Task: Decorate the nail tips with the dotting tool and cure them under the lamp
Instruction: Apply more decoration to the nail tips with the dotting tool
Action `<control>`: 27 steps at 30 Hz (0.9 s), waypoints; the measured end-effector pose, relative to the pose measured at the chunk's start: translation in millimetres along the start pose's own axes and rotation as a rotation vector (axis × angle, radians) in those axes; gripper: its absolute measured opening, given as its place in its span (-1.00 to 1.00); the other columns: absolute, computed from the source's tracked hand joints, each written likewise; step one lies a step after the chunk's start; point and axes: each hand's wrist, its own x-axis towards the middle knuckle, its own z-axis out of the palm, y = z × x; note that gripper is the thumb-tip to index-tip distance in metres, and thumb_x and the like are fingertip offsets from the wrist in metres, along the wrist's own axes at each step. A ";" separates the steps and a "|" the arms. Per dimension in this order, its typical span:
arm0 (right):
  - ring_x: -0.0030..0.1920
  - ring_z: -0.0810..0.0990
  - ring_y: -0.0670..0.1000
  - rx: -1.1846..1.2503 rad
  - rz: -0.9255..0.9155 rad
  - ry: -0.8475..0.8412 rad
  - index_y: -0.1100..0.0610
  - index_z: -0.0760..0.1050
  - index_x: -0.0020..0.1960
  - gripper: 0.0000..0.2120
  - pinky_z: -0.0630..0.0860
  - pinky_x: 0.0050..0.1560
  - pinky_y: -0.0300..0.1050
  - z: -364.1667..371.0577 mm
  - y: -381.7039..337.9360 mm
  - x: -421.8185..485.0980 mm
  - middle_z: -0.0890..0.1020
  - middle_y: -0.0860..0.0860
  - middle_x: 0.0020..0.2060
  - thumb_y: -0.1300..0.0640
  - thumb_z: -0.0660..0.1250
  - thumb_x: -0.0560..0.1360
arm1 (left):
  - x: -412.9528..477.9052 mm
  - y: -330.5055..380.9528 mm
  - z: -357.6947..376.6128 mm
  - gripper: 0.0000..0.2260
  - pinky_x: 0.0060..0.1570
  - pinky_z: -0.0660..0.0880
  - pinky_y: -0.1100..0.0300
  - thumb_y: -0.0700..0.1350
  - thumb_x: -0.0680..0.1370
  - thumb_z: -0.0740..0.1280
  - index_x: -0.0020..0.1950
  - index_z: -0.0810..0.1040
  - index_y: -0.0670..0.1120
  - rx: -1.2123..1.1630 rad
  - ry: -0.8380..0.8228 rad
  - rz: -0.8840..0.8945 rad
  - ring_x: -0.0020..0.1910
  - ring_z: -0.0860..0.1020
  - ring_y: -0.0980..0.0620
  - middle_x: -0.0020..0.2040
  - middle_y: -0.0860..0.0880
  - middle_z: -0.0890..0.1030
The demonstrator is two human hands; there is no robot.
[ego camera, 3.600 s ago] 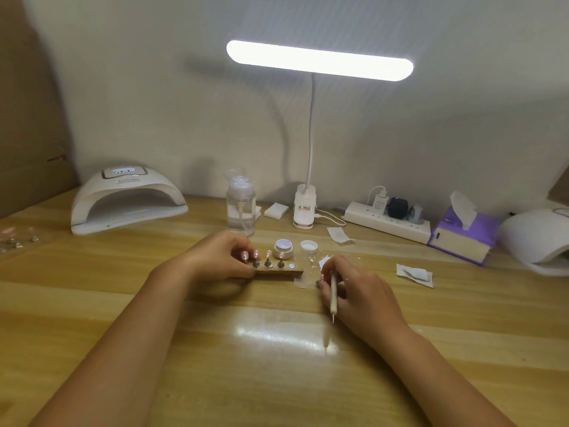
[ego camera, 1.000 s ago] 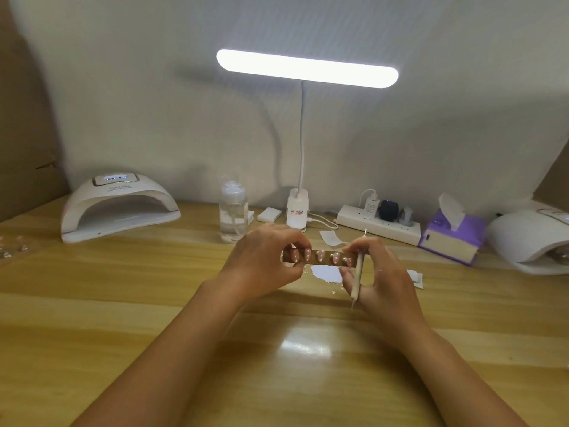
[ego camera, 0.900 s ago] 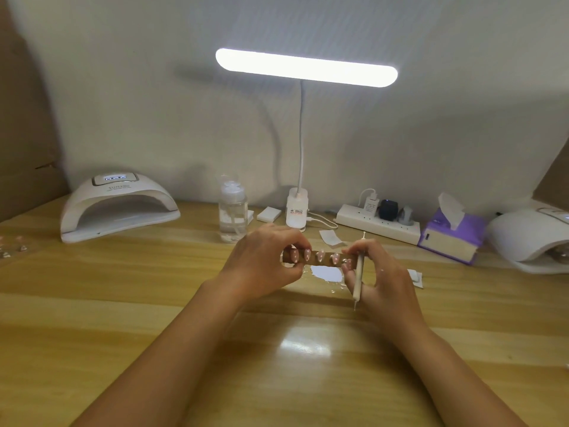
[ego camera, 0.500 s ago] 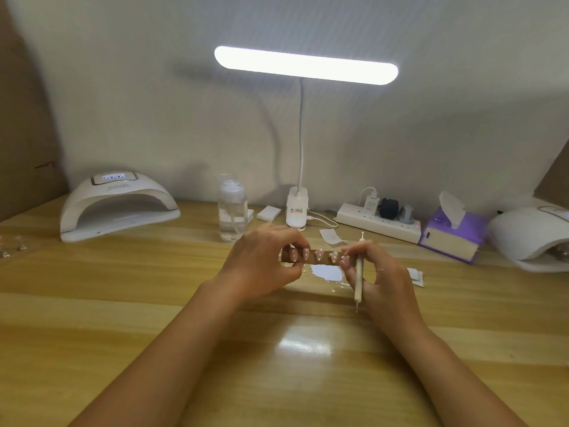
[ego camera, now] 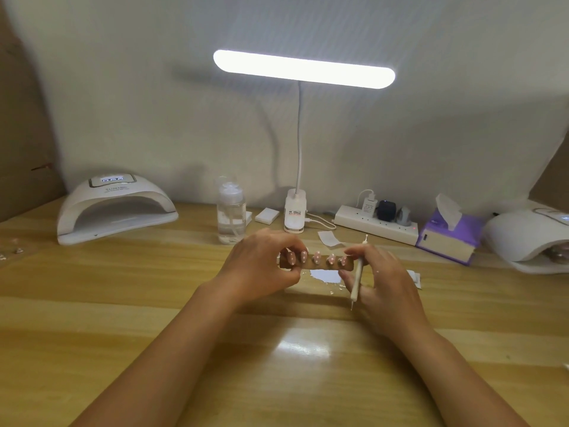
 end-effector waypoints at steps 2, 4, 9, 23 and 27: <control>-0.01 0.52 -0.02 -0.034 -0.010 0.000 0.01 0.57 0.08 -0.75 0.51 0.00 0.00 -2.9 1.8 0.9 0.56 -0.19 -0.07 0.12 0.52 0.44 | 0.1 2.1 2.1 -0.84 -0.15 0.49 0.18 -0.01 0.40 0.42 -0.06 0.58 0.18 0.001 0.016 0.011 -0.11 0.50 0.17 -0.25 0.26 0.54; -0.01 0.52 -0.02 -0.061 -0.021 0.009 0.00 0.59 0.07 -0.76 0.49 -0.03 -0.02 -6.3 3.6 1.6 0.55 -0.20 -0.07 0.10 0.52 0.44 | 0.7 3.6 3.5 -0.83 -0.13 0.48 0.21 0.00 0.41 0.44 -0.03 0.59 0.18 -0.004 0.044 0.011 -0.08 0.49 0.17 -0.20 0.27 0.53; -0.05 0.53 0.02 -0.115 0.034 0.073 0.02 0.60 0.05 -0.79 0.51 -0.08 0.04 -17.1 16.0 1.4 0.62 -0.09 -0.08 0.10 0.53 0.44 | 0.5 -2.6 0.7 -0.64 0.03 0.42 0.19 0.10 0.40 0.48 0.16 0.51 0.14 0.054 0.097 -0.047 0.11 0.45 0.13 0.10 0.21 0.55; 0.09 0.51 0.11 -0.343 0.527 0.019 -0.06 0.58 0.05 -0.78 0.42 0.07 0.01 -20.8 42.5 -5.5 0.62 0.00 0.02 -0.13 0.44 0.48 | -4.3 -45.3 22.9 -0.41 0.33 0.23 0.01 0.23 0.46 0.39 0.43 0.31 0.10 -0.035 -0.066 -0.585 0.40 0.39 0.06 0.36 0.16 0.49; 0.17 0.49 0.12 -0.384 0.627 -0.067 -0.09 0.57 0.12 -0.72 0.36 0.14 0.01 -20.3 41.4 -5.1 0.61 -0.01 0.09 -0.19 0.39 0.49 | -1.0 -42.4 27.6 -0.51 0.25 0.22 0.02 0.24 0.47 0.38 0.36 0.40 0.17 -0.067 -0.046 -0.588 0.34 0.44 0.10 0.23 0.22 0.54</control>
